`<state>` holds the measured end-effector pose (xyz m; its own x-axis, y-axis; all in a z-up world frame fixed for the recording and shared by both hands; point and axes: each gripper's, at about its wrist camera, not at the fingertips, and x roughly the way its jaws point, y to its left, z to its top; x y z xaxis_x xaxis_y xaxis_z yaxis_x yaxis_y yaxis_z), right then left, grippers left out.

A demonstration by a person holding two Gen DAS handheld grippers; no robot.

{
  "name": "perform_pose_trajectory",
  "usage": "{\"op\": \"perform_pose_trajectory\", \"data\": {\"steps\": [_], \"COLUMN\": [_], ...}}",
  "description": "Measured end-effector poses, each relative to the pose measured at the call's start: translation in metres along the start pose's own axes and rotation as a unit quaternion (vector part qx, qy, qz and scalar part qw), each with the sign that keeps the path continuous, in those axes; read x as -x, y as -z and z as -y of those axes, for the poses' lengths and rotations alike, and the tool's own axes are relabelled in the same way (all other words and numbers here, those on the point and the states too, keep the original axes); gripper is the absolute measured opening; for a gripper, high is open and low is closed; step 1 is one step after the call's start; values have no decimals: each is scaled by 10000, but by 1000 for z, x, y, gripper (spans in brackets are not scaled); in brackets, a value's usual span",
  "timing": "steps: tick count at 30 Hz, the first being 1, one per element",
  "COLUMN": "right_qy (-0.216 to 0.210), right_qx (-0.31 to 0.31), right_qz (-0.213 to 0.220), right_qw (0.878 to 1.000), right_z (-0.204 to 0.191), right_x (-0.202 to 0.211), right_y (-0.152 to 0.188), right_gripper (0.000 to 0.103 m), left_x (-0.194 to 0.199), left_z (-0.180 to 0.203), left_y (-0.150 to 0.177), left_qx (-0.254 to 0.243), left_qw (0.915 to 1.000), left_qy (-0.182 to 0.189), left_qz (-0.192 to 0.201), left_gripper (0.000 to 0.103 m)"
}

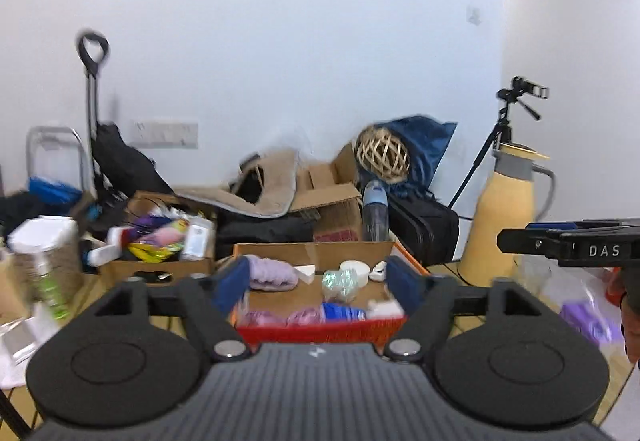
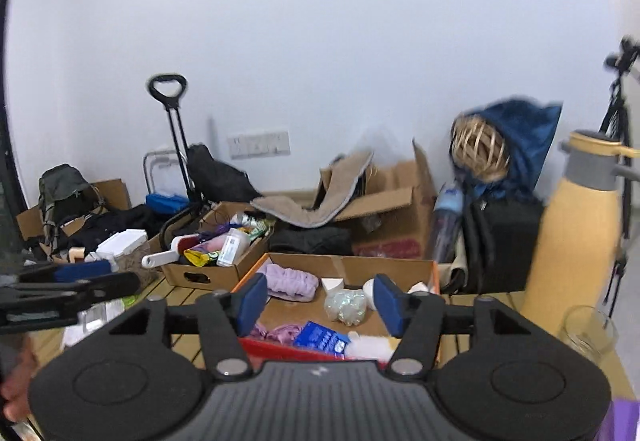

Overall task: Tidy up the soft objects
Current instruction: 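Move both tools back over the table toward the lilac mesh pouch, then grasp the lilac mesh pouch with the left tool while the right tool grasps it too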

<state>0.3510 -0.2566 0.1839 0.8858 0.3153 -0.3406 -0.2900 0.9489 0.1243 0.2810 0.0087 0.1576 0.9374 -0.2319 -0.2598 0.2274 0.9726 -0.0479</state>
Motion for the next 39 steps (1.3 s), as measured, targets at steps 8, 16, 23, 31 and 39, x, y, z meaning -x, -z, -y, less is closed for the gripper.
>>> {"op": "perform_pose_trajectory", "data": {"steps": [8,16,23,31,39], "right_qy": [149,253,266,509,520], "right_qx": [551,416,292,-96,-249], "right_qz": [615,541,583,147,-222], "right_qw": [9965,9973,9975,9986,9981], "right_z": [-53,-78,-74,-40,-3], "right_x": [114,164,154,91,-12], "right_y": [151,232,227,219,182], "right_gripper": [82,85,85,81,75], "left_x": [146,182,153,61,-78], "left_z": [18,13,7,8,22], "left_y": [110,139,139,138,117], "left_qx": [-256,36,291,379,45], "left_qw": [9950,9951,9964,9988,9964], "left_qy": [-607,-818,-713,-227,312], "left_qz": [757,548,365,-214,-784], "left_gripper": [103,103,103,100,63]}}
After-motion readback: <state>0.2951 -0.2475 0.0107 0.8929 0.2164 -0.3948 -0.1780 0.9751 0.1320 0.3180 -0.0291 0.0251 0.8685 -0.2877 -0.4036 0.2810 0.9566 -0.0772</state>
